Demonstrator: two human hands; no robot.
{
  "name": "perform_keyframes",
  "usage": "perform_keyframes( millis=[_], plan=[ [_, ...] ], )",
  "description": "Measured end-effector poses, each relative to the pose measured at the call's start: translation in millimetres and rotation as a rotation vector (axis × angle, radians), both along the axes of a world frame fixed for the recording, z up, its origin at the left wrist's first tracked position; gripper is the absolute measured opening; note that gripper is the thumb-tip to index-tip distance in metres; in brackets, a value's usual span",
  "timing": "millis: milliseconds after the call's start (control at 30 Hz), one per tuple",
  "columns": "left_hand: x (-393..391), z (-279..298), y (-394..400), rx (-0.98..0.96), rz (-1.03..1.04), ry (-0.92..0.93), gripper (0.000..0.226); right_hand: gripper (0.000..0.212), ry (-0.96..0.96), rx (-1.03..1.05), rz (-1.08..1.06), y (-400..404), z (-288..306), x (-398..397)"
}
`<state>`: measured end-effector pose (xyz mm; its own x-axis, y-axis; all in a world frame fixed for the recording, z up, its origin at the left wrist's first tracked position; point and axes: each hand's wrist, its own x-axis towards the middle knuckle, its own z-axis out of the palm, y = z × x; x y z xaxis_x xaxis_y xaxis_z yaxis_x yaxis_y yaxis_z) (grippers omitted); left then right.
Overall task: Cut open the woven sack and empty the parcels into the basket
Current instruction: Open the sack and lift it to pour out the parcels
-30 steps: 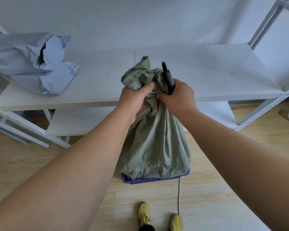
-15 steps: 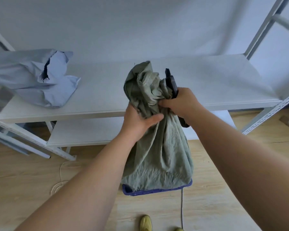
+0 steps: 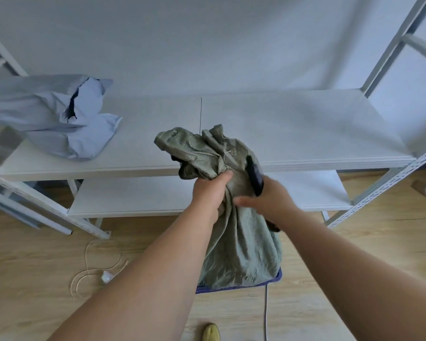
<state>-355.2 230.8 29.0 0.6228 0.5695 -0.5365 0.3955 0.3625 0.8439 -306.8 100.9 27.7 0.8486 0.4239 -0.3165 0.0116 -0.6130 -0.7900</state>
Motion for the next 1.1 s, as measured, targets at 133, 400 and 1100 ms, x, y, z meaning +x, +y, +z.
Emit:
perform_keyframes(
  millis=[133, 400, 1100],
  plan=[
    [-5.8, 4.9, -2.1, 0.080, -0.330, -0.096, 0.057, 0.025, 0.030, 0.067, -0.206, 4.0, -21.7, -8.5],
    [-22.6, -11.2, 0.3, 0.727, -0.474, 0.138, 0.019, 0.022, -0.094, 0.173, -0.214, 4.3, 1.4, 3.4],
    [-4.5, 28.8, 8.5, 0.768, -0.237, -0.057, 0.021, 0.019, -0.225, 0.191, -0.143, 22.2, 39.8, 16.5]
  ],
)
